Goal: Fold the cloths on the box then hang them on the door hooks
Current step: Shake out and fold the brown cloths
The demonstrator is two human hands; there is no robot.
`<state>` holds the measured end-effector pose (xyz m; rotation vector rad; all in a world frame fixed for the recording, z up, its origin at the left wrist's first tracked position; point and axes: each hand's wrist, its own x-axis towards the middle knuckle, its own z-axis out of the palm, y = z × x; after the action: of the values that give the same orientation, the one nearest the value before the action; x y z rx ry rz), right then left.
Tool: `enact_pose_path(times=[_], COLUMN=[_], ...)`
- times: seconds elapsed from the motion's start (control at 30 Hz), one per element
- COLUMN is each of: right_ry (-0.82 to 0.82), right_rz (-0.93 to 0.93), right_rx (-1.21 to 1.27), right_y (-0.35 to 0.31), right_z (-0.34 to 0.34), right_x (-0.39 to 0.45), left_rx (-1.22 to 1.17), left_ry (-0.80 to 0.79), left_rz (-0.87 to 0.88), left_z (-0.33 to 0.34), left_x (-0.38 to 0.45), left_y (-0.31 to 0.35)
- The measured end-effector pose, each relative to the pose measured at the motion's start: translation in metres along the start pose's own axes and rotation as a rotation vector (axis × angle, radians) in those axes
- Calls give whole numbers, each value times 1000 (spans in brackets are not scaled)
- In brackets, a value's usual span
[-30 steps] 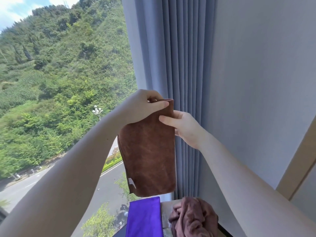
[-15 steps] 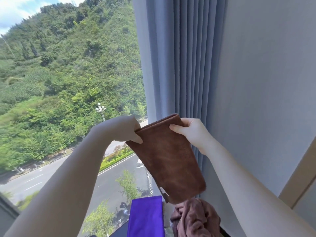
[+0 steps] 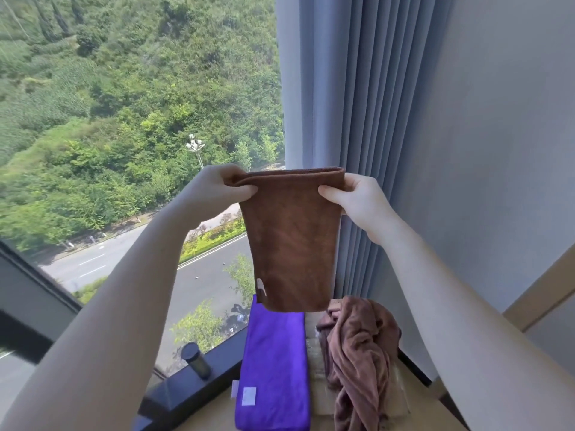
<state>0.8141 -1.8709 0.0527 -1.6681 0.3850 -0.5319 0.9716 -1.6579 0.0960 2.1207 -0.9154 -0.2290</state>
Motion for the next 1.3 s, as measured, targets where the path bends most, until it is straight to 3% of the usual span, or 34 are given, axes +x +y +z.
enact_pose_path(times=[0.17,0.43,0.6,0.73,1.03,1.3], right_ry=[-31,-215,-504,-630,-746,-681], right_rz=[12,109,280,370,534,660], right_rx=[-55,-252,-344,-410,-439,-420], right_y=[13,43,45,48,68,102], right_z=[12,26,30,35,47,63], right_x=[-14,-40,-52,-64,-83,-80], left_rx=[-187,-241,-254,-222,-275,-363], left_ry=[128,81,-36,-168,-439,-542], left_rz=[-42,-143,-212,-277,-386,-474], left_z=[9,31,31,27,32,50], left_x=[-24,-70,-93,-111,-138,-136], left_y=[-29,-73,-86,-89,-121,-155])
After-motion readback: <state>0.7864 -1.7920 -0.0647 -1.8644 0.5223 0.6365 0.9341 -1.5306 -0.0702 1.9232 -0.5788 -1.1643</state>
